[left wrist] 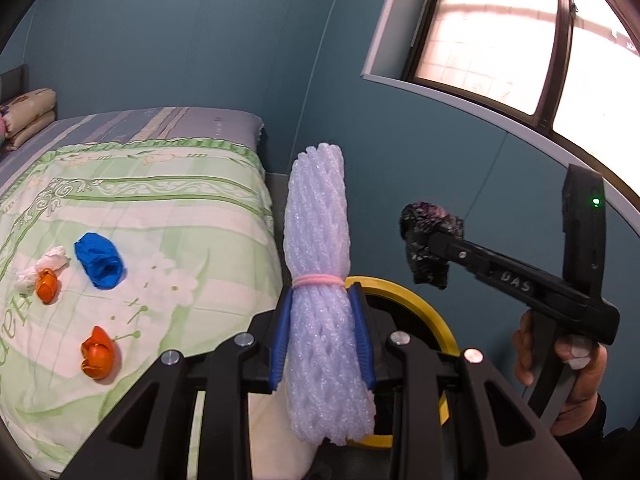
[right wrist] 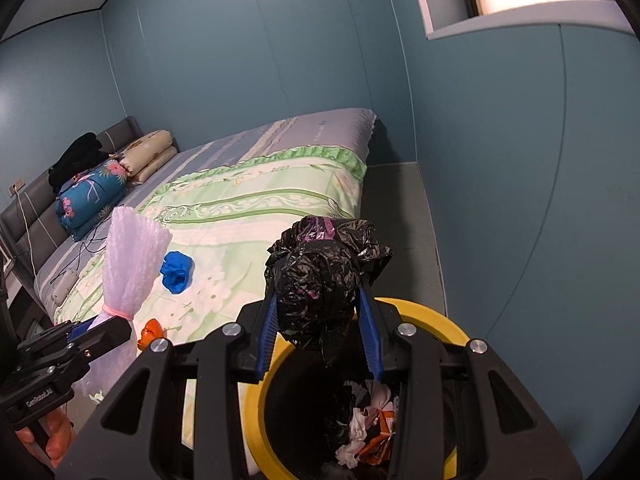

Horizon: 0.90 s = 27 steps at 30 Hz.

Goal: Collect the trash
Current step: 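Open both tools above the yellow bin to drop the items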

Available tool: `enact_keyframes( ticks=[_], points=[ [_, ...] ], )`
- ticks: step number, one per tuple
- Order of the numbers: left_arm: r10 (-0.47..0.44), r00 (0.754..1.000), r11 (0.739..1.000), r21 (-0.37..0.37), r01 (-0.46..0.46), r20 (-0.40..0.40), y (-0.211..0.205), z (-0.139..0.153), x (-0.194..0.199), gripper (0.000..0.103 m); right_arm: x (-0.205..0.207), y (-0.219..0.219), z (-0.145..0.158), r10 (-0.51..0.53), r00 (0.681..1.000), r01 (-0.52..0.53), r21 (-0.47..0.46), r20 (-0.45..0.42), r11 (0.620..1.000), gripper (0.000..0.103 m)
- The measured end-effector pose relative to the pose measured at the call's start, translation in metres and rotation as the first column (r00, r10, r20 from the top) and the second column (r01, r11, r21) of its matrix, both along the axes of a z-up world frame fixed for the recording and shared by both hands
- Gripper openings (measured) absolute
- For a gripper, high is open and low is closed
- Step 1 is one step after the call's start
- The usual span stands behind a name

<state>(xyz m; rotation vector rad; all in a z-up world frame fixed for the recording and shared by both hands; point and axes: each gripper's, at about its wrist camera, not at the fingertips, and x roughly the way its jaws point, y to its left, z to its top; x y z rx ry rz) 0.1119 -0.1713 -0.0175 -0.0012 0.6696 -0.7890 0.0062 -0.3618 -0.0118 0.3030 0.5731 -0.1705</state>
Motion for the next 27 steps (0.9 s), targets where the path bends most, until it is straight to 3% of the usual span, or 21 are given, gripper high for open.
enact_keyframes(
  ticks=[10,27],
  points=[
    [-0.043,0.999,0.998,0.033,0.044,-0.026,-0.027,-0.015,-0.002,0.027,0.008,-0.011,-0.021,-0.022,0.998,0.024,0.031,-0.066,0.999,0.035],
    [-0.106,0.977,0.990,0.072,0.121,-0.185,-0.058,-0.068,0.014,0.027,0.015,-0.029,-0.061,-0.002,0.982,0.018,0.084,-0.190,0.996,0.036]
  ],
)
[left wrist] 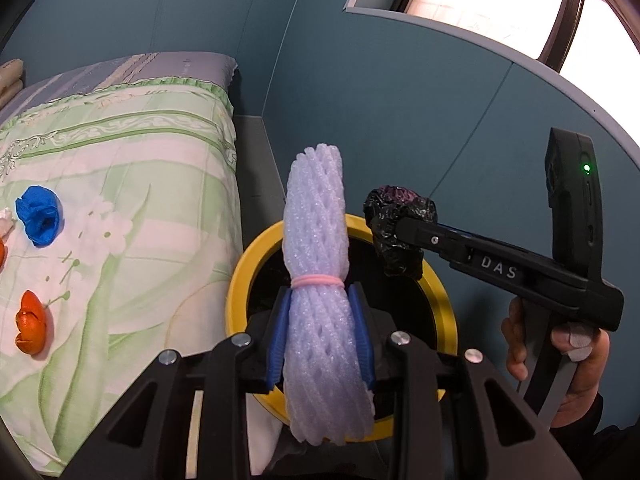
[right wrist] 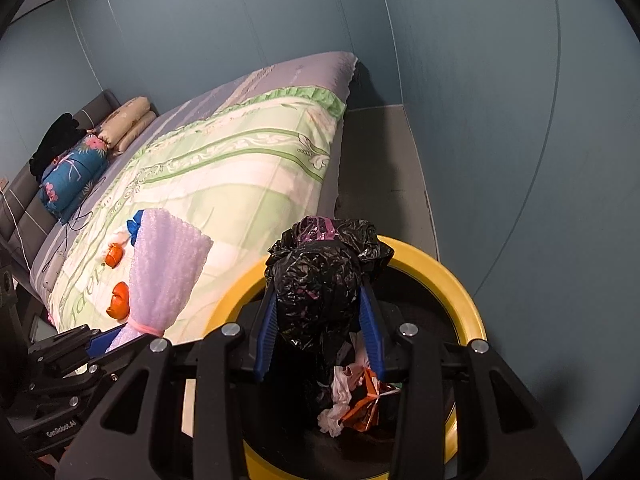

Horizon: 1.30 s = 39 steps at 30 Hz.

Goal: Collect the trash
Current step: 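Open both tools above the yellow bin to drop the items, then move both open tools back over the remaining trash on the bed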

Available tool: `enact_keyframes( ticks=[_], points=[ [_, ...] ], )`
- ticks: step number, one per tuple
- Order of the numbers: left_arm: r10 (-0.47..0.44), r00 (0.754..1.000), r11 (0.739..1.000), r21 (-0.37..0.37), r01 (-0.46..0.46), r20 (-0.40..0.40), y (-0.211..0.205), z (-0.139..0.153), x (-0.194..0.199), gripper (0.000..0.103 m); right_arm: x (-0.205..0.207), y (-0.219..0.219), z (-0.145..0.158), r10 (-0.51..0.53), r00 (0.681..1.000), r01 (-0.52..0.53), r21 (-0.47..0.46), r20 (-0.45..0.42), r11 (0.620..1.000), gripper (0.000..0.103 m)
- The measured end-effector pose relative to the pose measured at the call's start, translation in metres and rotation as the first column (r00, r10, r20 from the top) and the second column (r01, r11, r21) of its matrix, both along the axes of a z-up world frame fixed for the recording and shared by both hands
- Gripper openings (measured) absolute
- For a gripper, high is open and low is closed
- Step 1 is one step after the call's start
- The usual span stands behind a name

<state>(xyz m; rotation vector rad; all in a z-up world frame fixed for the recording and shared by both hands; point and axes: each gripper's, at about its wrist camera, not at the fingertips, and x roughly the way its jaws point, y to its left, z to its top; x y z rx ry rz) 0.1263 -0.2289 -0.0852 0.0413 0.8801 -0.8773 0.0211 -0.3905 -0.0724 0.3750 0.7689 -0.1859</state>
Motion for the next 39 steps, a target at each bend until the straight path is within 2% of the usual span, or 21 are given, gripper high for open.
enact_keyframes(
  ticks=[4,9,10,11,14,17,23,30,37,39],
  points=[
    [-0.010,1.000,1.000,0.006,0.010,-0.009,-0.003,-0.004,0.001,0.027,-0.002,-0.006,-0.005,-0.005,1.000,0.005,0.007,-0.011,1.000,0.036],
    [-0.007,1.000,1.000,0.015,0.008,-0.020,-0.002,-0.007,0.001,0.029,0.000,-0.014,-0.009,-0.021,1.000,0.021,0.032,-0.023,0.999,0.050],
    [-0.005,1.000,1.000,0.015,0.005,-0.022,-0.002,-0.007,0.001,0.033,0.000,-0.015,-0.010,-0.026,0.999,0.027,0.037,-0.024,0.999,0.055],
    [-0.003,1.000,1.000,0.011,0.003,-0.025,0.000,-0.007,0.001,0.042,0.000,-0.017,-0.010,-0.031,0.999,0.032,0.040,-0.025,0.999,0.057],
    [0.013,1.000,1.000,-0.002,-0.013,-0.019,0.005,-0.004,-0.002,0.058,-0.001,-0.021,-0.010,-0.046,0.999,0.047,0.042,-0.024,0.998,0.060],
    [0.025,1.000,1.000,-0.014,-0.025,-0.011,0.011,0.000,-0.001,0.064,-0.004,-0.024,-0.007,-0.066,0.998,0.066,0.042,-0.012,0.997,0.062],
    [0.064,0.998,0.997,-0.037,-0.064,0.012,0.029,0.009,0.007,0.066,-0.006,-0.020,0.008,-0.077,0.996,0.076,0.021,0.052,0.997,0.062],
    [0.173,0.984,0.983,-0.074,-0.169,0.041,0.073,0.021,0.021,0.073,0.016,0.007,0.028,0.006,0.996,-0.004,-0.017,0.094,1.000,0.062],
    [0.309,0.950,0.947,-0.099,-0.304,0.037,0.132,0.026,0.046,0.075,0.065,0.055,0.040,0.139,0.985,-0.133,-0.058,0.098,0.989,0.067],
    [0.360,0.932,0.930,-0.099,-0.355,0.040,0.153,0.027,0.053,0.078,0.079,0.070,0.039,0.179,0.979,-0.174,-0.065,0.094,0.983,0.067]
  ],
)
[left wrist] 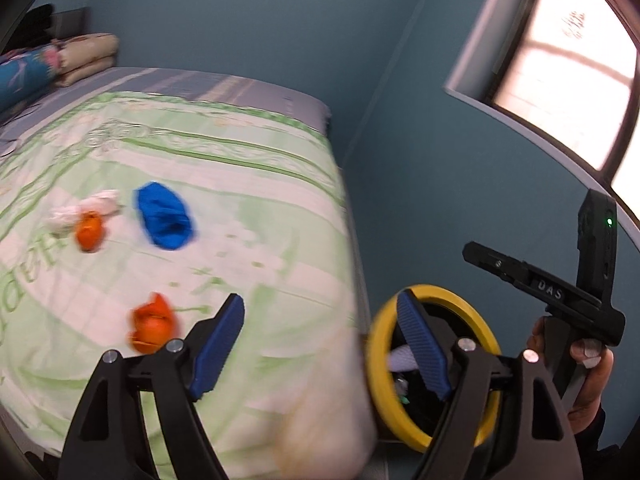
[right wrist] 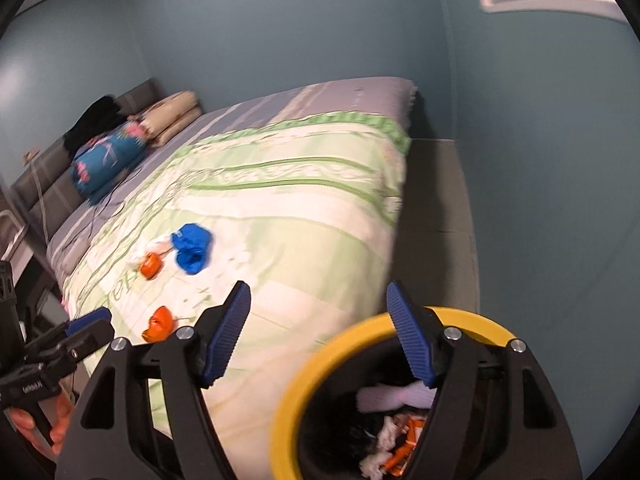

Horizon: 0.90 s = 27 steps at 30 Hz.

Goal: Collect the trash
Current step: 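Move both open tools back over the remaining trash on the bed, then grasp the blue cloth with the right tool while the left tool grasps the orange peel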

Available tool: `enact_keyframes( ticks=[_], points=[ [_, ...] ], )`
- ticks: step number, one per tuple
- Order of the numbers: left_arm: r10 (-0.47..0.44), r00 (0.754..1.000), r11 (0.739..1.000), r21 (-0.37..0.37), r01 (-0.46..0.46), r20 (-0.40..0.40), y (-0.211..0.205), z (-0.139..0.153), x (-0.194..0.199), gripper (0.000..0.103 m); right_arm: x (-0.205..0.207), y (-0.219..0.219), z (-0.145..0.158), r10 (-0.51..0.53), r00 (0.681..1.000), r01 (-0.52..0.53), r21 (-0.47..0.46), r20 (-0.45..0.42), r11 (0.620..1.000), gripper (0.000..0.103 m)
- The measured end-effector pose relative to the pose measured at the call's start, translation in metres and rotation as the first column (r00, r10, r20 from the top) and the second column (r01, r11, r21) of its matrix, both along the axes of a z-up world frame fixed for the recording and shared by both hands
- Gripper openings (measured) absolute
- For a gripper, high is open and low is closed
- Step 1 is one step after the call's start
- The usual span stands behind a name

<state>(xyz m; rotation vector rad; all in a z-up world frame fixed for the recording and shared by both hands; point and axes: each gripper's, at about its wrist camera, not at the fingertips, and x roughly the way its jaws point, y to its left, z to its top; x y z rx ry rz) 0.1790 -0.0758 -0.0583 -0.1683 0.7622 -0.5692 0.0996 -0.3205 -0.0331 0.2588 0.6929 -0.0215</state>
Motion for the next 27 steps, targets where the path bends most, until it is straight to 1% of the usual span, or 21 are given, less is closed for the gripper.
enact_keyframes(
  ticks=[6,10,12,18,23,27],
  points=[
    [0.124,0.992,0.992,0.014,-0.124,-0.011,0.057,-0.004,0.022,0.079,0.045,0.048,-0.002,0.121,0.993,-0.121,-0.003,-0.008,0.993,0.067],
    [0.187,0.982,0.982,0.033,-0.186,-0.012,0.087,-0.010,0.031,0.079,0.072,0.080,0.001,0.208,0.978,-0.208,-0.020,-0.001,0.978,0.068],
    [0.210,0.978,0.976,0.055,-0.209,-0.013,0.099,-0.015,0.033,0.079,0.083,0.096,0.002,0.243,0.970,-0.243,-0.027,-0.001,0.970,0.068],
    [0.234,0.970,0.970,0.078,-0.228,-0.067,0.116,-0.041,0.039,0.079,0.125,0.142,-0.004,0.346,0.938,-0.347,-0.043,-0.039,0.937,0.068],
    [0.214,0.971,0.975,0.085,-0.206,-0.109,0.110,-0.066,0.044,0.079,0.164,0.173,-0.023,0.402,0.910,-0.407,-0.040,-0.099,0.913,0.069],
    [0.194,0.972,0.978,0.098,-0.182,-0.131,0.101,-0.083,0.051,0.079,0.194,0.190,-0.042,0.412,0.898,-0.423,-0.047,-0.152,0.905,0.071]
  ],
)
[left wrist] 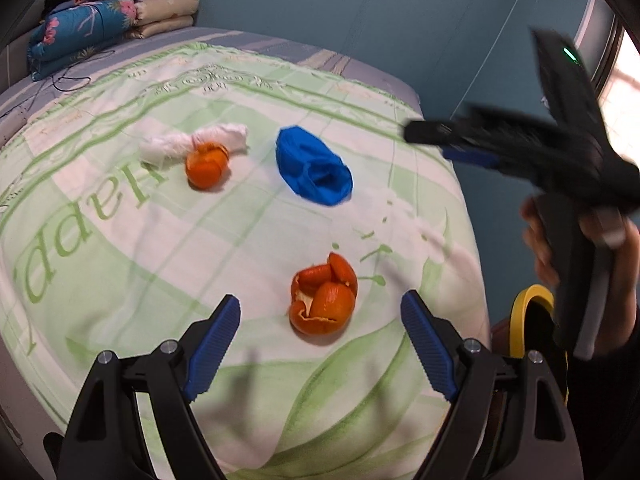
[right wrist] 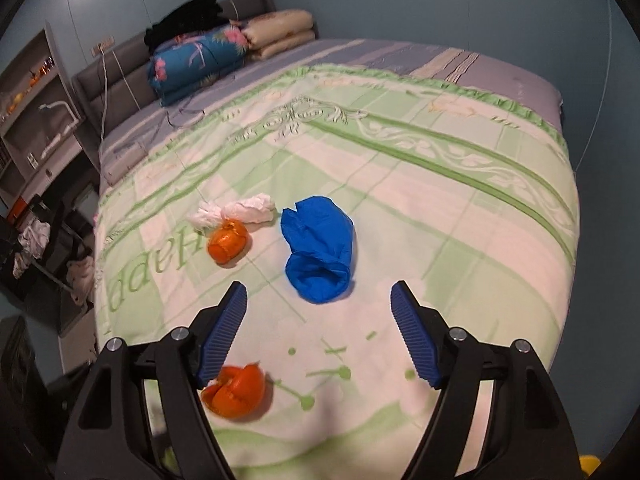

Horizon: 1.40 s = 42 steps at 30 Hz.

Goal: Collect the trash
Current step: 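Grasp the blue cloth with the right tool while the left tool grasps the orange peel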

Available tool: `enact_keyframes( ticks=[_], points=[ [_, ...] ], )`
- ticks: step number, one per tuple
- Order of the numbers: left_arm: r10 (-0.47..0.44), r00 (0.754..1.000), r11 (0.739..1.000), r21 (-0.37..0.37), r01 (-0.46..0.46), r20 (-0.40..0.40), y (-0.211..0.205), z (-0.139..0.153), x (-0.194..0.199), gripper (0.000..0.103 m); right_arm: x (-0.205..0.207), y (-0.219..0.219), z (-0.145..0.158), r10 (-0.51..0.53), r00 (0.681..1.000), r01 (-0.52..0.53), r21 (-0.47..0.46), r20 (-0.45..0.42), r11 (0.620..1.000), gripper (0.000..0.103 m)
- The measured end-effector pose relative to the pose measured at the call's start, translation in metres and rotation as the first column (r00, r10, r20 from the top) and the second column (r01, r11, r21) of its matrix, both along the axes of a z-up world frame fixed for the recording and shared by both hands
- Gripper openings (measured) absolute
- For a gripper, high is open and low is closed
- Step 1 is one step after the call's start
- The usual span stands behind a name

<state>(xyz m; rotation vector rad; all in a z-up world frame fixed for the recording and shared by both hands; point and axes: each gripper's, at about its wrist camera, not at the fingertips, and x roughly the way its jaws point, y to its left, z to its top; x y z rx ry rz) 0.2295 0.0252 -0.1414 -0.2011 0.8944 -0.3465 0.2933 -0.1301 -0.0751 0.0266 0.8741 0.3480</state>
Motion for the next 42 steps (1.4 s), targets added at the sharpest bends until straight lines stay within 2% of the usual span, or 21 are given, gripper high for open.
enact_keyframes(
  ticks=[10,18,24,29,33,35,38,42],
  points=[
    [-0.029,0.998,0.999,0.028,0.030,-0.061,-0.016,-0.027,0.023,0.079,0.052,0.026,-0.042,0.010,0.996,-0.015,-0.065,-0.086,0.998,0.071],
    [-0.049,0.996,0.997,0.052,0.053,-0.080,-0.029,-0.039,0.034,0.078,0.069,0.042,-0.060,0.015,0.996,-0.027,-0.131,-0.090,0.991,0.071],
    [-0.070,0.991,0.995,0.057,0.077,-0.118,-0.039,-0.052,0.041,0.059,0.081,0.050,-0.073,0.020,0.994,-0.038,-0.170,-0.107,0.985,0.070],
    [-0.063,0.993,0.993,0.094,0.072,-0.100,-0.042,-0.055,0.041,0.046,0.090,0.054,-0.084,0.011,0.992,-0.035,-0.193,-0.123,0.981,0.054],
    [-0.065,0.993,0.994,0.086,0.074,-0.098,-0.040,-0.055,0.041,0.045,0.094,0.059,-0.091,0.012,0.991,-0.040,-0.210,-0.133,0.977,0.041],
    [-0.063,0.993,0.994,0.082,0.072,-0.098,-0.039,-0.054,0.041,0.043,0.095,0.059,-0.093,-0.003,0.992,-0.025,-0.217,-0.130,0.976,0.029],
    [-0.060,0.992,0.997,0.052,0.065,-0.108,-0.033,-0.054,0.041,0.041,0.094,0.058,-0.092,-0.008,0.993,-0.019,-0.219,-0.121,0.975,0.017],
    [-0.057,0.991,0.998,0.019,0.060,-0.124,-0.028,-0.054,0.042,0.040,0.089,0.054,-0.084,-0.009,0.995,-0.012,-0.201,-0.104,0.979,0.011]
  ],
)
